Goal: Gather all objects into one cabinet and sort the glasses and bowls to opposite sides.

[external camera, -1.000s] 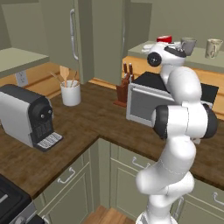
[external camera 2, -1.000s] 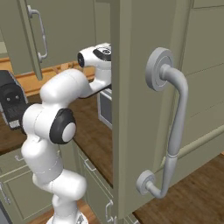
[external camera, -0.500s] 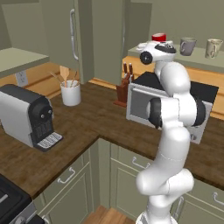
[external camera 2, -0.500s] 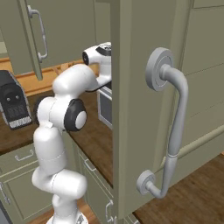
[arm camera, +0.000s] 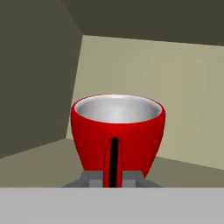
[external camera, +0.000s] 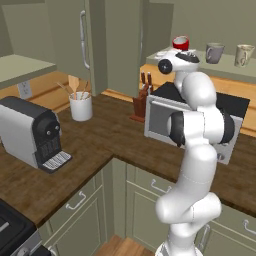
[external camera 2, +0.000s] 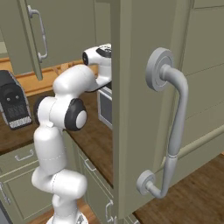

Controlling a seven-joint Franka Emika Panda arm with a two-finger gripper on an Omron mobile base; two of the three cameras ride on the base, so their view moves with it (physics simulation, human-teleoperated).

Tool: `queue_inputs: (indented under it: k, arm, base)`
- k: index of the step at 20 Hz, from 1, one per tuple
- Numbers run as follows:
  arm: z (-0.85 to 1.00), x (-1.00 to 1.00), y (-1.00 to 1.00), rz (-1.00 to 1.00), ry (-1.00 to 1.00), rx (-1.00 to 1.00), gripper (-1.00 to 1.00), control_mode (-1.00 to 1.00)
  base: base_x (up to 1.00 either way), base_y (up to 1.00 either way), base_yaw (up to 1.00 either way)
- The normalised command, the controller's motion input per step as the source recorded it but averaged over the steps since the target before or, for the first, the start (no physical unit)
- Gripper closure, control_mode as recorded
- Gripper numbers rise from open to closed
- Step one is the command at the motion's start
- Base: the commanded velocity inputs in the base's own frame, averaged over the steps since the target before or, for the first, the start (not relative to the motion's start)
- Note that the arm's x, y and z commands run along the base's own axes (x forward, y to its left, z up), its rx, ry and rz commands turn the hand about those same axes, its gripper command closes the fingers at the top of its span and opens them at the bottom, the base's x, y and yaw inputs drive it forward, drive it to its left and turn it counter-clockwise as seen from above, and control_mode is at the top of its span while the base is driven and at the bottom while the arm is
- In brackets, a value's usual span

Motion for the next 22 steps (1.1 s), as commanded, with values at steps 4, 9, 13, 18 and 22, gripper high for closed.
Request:
queue_inputs:
  k: [4,9,13,18,22]
  arm:
    - [-0.22,0.04,0.0,0.0,0.03,0.01,1.0,-1.0]
    - [-0.03,0.0,0.0,0.01,0.02,0.1,1.0,-1.0]
    - [-0.09,0.01,0.06,0.05,0.17,0.15,-1.0,-1.0]
    - [0.0,0.03,0.07,0.07,0.11,0.1,-1.0,-1.0]
    - [0.56,-0.2,0.0,0.12,0.04,0.1,-1.0,-1.0]
  base:
    - [0.0,0.0,0.0]
    - [0.0,0.0,0.0]
    - [0.0,0.0,0.0]
    - [0.0,0.0,0.0]
    - [0.0,0.0,0.0]
